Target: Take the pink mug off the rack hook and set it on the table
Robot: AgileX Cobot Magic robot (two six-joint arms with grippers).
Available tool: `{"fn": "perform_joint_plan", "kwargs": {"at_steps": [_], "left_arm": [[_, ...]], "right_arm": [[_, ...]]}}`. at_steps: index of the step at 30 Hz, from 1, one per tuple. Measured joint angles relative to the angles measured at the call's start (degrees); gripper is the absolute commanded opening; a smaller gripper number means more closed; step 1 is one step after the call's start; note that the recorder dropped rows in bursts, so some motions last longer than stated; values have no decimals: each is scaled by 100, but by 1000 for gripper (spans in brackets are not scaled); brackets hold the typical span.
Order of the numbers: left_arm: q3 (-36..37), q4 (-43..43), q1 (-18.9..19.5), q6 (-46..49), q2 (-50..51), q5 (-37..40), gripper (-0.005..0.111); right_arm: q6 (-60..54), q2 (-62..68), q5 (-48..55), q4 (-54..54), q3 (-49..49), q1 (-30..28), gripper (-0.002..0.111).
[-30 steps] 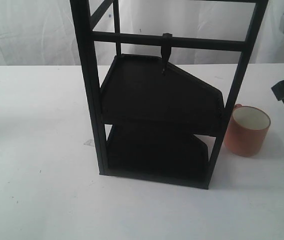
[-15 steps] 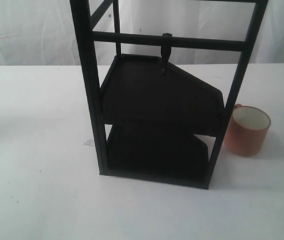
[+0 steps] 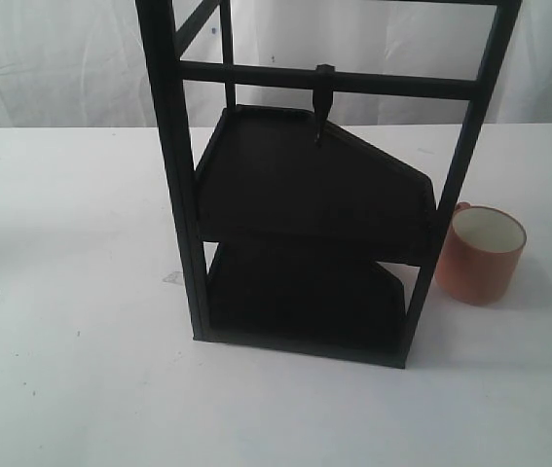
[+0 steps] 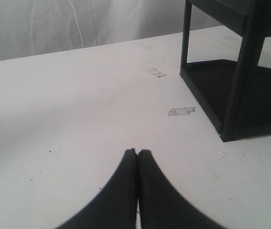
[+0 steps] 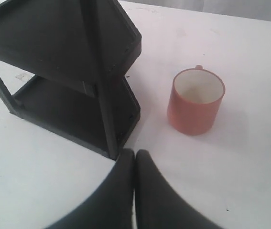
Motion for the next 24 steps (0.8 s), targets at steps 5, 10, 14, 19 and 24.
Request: {"fn": "perform_joint_plan", "kwargs": {"at_steps": [5, 10, 14, 19, 24], "left_arm": [[0, 0, 0, 0, 0, 0, 0], [0, 0, 0, 0, 0, 0, 0], [0, 0, 0, 0, 0, 0, 0], [0, 0, 0, 0, 0, 0, 0], [0, 0, 0, 0, 0, 0, 0]], "right_arm": [[35, -43, 0, 0, 0, 0, 0], [46, -51, 0, 0, 0, 0, 0], [46, -51, -549, 42, 0, 0, 0], [46, -65, -2036, 379, 498, 0, 0], [1316, -588, -2870, -798, 1754, 0, 0]]}}
